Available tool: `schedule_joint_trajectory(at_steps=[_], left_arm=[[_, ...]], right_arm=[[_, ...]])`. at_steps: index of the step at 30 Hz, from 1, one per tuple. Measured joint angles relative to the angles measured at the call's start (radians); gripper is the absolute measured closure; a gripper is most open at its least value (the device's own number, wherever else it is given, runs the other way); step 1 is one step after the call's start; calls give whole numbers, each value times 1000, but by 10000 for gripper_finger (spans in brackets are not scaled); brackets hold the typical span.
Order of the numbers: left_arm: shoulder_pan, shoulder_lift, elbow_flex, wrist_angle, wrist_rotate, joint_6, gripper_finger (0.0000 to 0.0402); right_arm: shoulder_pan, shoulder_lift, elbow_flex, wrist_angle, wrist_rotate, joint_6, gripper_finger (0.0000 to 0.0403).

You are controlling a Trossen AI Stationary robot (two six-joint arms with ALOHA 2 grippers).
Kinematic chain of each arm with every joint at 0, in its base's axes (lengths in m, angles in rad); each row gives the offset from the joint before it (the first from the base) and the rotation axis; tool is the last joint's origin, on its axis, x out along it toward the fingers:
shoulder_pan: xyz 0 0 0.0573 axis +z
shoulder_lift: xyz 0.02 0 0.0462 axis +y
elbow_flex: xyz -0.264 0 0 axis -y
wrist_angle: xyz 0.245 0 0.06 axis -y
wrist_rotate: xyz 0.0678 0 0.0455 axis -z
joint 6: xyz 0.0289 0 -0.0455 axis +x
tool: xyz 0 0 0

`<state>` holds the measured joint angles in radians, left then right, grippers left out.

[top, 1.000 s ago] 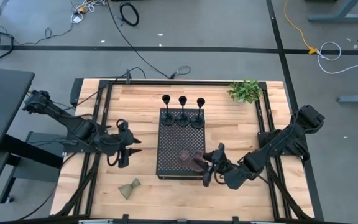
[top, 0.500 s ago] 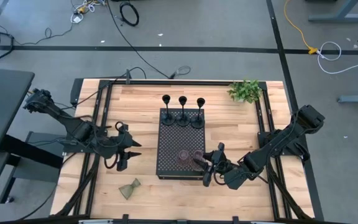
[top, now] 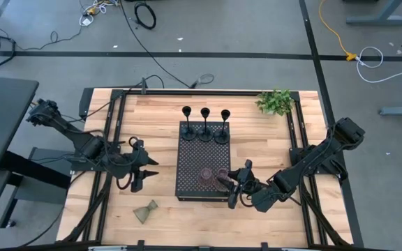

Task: Pick & Place candle stick holders
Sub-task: Put the pink candle holder on the shelf aligned with the other pink candle holder

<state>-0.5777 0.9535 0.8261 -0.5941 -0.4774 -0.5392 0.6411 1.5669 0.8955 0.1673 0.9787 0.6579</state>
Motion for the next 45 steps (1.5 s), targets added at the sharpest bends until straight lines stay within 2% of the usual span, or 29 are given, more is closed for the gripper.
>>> schedule_joint_trajectory(at_steps=[20, 25, 32, 38, 45], left_arm=[[0, 0, 0, 1, 0, -2, 237], [0, 1, 0, 5, 0, -2, 237], [-21, 1, 0, 6, 3, -1, 237], [-52, 1, 0, 6, -19, -15, 237], [-77, 1, 0, 5, -30, -40, 237]], right_arm=[[-12, 26, 1, 22, 6, 5, 305], [-32, 45, 1, 45, -44, -13, 305], [-29, 39, 0, 42, -53, -65, 304], [-28, 40, 0, 37, -56, -67, 257], [-26, 35, -2, 35, -56, -106, 267]])
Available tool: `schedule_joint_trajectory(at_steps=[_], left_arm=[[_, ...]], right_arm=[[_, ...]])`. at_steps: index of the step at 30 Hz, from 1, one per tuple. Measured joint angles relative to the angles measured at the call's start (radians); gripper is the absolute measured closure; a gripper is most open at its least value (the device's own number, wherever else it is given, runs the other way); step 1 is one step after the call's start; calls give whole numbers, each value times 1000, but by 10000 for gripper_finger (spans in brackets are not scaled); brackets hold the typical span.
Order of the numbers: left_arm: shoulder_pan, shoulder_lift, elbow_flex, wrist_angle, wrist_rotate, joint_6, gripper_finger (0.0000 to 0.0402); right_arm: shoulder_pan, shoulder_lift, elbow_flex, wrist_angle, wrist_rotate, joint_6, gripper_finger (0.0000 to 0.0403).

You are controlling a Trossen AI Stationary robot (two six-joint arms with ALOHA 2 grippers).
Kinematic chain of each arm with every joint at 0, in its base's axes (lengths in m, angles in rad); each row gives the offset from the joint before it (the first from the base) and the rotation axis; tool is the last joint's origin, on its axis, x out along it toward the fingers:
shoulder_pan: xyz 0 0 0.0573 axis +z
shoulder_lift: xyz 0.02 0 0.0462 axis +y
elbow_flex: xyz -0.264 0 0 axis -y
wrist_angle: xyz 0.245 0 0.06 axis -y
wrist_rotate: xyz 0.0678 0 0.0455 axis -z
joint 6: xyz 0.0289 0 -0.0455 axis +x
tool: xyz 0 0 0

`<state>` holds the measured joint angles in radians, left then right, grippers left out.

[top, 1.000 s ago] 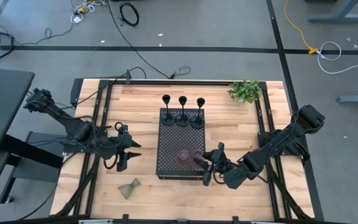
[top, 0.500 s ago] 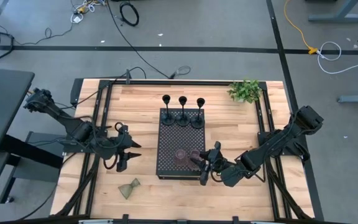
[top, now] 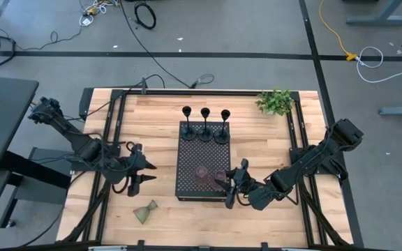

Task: Pick & Place candle stick holders
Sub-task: Put the pink candle holder on the shelf aligned with the other pink candle holder

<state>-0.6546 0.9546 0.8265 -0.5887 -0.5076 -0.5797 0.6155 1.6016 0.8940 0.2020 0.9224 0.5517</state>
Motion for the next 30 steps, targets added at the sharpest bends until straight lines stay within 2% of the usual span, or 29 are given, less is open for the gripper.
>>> schedule_joint_trajectory(at_steps=[10, 21, 30], left_arm=[[-1, 0, 0, -1, -1, -7, 237], [-1, 0, 0, -1, 0, -11, 236], [-1, 0, 0, -1, 0, -11, 236]], right_arm=[[21, 1, -2, 34, -1, -76, 252], [21, 1, -2, 39, -7, -79, 223], [21, -1, -2, 42, -3, -91, 219]])
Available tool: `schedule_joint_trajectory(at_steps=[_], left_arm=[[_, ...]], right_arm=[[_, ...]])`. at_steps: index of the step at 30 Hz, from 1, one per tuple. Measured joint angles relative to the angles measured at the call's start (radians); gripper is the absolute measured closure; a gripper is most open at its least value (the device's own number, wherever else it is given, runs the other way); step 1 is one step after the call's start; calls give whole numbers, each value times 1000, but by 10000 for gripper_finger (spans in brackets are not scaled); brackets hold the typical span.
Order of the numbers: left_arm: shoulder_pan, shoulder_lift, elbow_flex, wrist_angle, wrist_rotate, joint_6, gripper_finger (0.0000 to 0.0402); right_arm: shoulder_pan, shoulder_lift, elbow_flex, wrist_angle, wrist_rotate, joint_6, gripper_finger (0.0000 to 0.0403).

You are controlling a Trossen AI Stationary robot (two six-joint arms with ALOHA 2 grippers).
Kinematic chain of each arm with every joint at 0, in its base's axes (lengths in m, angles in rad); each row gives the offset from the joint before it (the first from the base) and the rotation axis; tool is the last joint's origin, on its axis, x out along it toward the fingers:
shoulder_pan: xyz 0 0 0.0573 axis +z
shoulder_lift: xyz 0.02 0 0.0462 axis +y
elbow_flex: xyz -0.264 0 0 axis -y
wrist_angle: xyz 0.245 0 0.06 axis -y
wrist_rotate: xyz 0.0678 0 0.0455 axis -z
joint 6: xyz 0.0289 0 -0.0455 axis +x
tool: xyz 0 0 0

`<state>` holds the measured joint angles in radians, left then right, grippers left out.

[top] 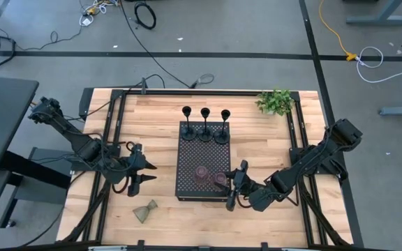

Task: Pick & Place candle stick holders
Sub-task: Put the pink candle holder on the shelf aligned with the other pink candle holder, then put the transparent candle holder on the shelf aligned with the other pink candle holders

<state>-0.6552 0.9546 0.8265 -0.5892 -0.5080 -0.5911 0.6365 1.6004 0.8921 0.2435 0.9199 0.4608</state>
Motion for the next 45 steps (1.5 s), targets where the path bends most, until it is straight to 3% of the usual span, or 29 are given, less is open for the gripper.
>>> schedule_joint_trajectory(at_steps=[28, 45], left_arm=[[0, 0, 0, 0, 7, -1, 236], [0, 0, 0, 0, 35, -8, 236]], right_arm=[[4, -21, 0, 1, 36, -26, 216], [47, -89, 2, -28, 33, -38, 102]])
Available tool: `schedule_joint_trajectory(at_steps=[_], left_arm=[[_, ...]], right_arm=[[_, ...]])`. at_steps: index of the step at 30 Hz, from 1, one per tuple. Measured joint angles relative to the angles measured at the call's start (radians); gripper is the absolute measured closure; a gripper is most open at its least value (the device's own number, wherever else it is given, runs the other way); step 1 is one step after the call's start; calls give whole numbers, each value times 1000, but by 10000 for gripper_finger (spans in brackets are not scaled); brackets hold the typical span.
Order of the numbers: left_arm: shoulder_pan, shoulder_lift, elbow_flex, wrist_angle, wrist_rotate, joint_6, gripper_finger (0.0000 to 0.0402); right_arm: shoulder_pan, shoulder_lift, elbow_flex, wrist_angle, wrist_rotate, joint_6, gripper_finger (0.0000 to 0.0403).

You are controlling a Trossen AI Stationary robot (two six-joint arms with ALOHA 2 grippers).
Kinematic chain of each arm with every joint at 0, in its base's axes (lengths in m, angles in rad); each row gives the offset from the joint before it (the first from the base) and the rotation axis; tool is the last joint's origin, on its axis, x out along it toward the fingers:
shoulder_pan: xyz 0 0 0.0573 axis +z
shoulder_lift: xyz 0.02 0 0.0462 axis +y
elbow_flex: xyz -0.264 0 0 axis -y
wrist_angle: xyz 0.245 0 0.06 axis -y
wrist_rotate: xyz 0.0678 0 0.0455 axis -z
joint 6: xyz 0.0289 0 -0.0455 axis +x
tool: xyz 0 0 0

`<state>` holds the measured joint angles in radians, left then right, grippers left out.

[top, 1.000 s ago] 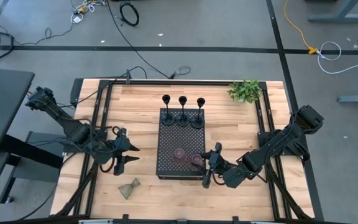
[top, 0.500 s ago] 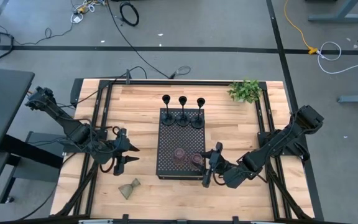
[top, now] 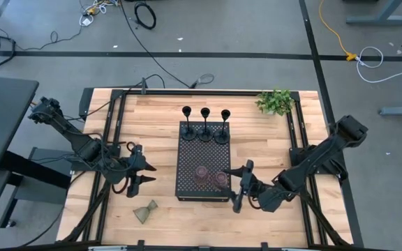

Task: Pick & Place candle stick holders
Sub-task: Put the transparent candle holder on the shelf aligned with the other pink candle holders

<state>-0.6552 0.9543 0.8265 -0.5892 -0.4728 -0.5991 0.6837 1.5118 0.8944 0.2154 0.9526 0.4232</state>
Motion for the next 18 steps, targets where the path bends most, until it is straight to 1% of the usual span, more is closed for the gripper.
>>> schedule_joint_trajectory(at_steps=[6, 10, 18], left_arm=[[0, 0, 0, 0, 16, -26, 236], [0, 0, 0, -1, 46, -76, 236], [0, 0, 0, -46, 184, -261, 236]], right_arm=[[27, -17, 0, -8, 15, -43, 99], [43, -36, 0, -38, 27, -47, 104], [94, -126, 0, -148, 25, -33, 119]])
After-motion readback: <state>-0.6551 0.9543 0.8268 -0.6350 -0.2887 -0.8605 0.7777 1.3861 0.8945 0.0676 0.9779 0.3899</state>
